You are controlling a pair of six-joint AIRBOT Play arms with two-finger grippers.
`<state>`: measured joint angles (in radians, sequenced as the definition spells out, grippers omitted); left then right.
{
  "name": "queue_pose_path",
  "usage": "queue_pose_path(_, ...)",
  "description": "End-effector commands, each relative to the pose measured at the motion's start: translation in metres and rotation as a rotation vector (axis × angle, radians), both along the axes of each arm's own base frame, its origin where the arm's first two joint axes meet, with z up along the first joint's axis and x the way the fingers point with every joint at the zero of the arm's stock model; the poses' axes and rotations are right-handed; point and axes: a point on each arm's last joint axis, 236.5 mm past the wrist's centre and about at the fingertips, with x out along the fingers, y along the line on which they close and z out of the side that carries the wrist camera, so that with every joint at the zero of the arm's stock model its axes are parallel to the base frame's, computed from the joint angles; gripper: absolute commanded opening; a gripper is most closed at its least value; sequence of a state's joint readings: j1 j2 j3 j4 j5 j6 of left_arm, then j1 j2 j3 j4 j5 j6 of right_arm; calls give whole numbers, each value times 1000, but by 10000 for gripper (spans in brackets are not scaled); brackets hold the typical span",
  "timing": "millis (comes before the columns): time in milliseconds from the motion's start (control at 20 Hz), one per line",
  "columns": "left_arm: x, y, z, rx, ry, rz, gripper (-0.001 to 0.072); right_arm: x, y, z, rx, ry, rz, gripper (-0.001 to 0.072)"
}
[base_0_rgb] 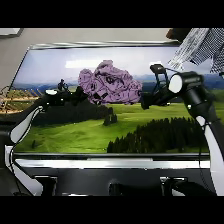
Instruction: Fold the clothes and pants, and hang the long-sleeved shirts on hangers.
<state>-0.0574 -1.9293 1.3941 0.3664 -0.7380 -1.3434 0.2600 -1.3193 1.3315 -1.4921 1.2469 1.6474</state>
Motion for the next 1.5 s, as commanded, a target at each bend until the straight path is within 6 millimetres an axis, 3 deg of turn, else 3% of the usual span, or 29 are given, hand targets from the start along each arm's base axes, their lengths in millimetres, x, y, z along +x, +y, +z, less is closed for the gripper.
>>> queue_pose_path(0,4,7,12,2,-22,7,21,12,15,-52,118,77,-203,700)
queue_pose_path(100,4,15,18,34,-43,-3,21,35,40,-71,322,110,-275,701)
queue_pose_path(150,3,19,19,59,-53,-13,21,55,44,-76,421,91,-324,699)
queue_pose_path(300,4,26,25,88,-71,-19,21,100,35,-87,537,-14,-373,691)
queue_pose_path(550,4,27,26,88,-73,-18,21,120,37,-107,556,-66,-408,669)
queue_pose_path(650,4,27,26,88,-73,-18,21,128,32,-111,548,-95,-426,627)
queue_pose_path(800,4,27,26,88,-73,-18,22,138,26,-114,545,-132,-454,440)
queue_pose_path(850,4,27,26,88,-73,-18,21,137,29,-116,557,-119,-461,323)
queue_pose_path(900,4,27,26,88,-73,-19,21,135,31,-117,565,-106,-463,129)
queue_pose_path(950,3,26,26,85,-71,-24,21,134,31,-116,568,-103,-462,33)
queue_pose_path(1300,-2,24,35,97,-82,-51,21,137,22,-68,537,-206,-408,31)
queue_pose_path(1450,1,25,67,102,-141,-53,19,139,13,-12,496,-311,-359,30)
